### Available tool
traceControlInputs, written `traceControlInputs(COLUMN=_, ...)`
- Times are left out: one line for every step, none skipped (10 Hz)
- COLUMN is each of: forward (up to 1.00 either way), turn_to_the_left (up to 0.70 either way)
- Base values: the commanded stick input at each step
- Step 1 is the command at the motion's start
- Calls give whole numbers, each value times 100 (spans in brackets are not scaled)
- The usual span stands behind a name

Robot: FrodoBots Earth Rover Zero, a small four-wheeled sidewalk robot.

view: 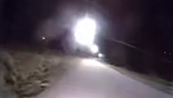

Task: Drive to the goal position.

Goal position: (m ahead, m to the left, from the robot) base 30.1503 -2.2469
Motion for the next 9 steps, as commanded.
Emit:
traceControlInputs(forward=100, turn_to_the_left=0)
traceControlInputs(forward=100, turn_to_the_left=0)
traceControlInputs(forward=100, turn_to_the_left=0)
traceControlInputs(forward=100, turn_to_the_left=0)
traceControlInputs(forward=100, turn_to_the_left=0)
traceControlInputs(forward=100, turn_to_the_left=0)
traceControlInputs(forward=100, turn_to_the_left=0)
traceControlInputs(forward=100, turn_to_the_left=0)
traceControlInputs(forward=100, turn_to_the_left=0)
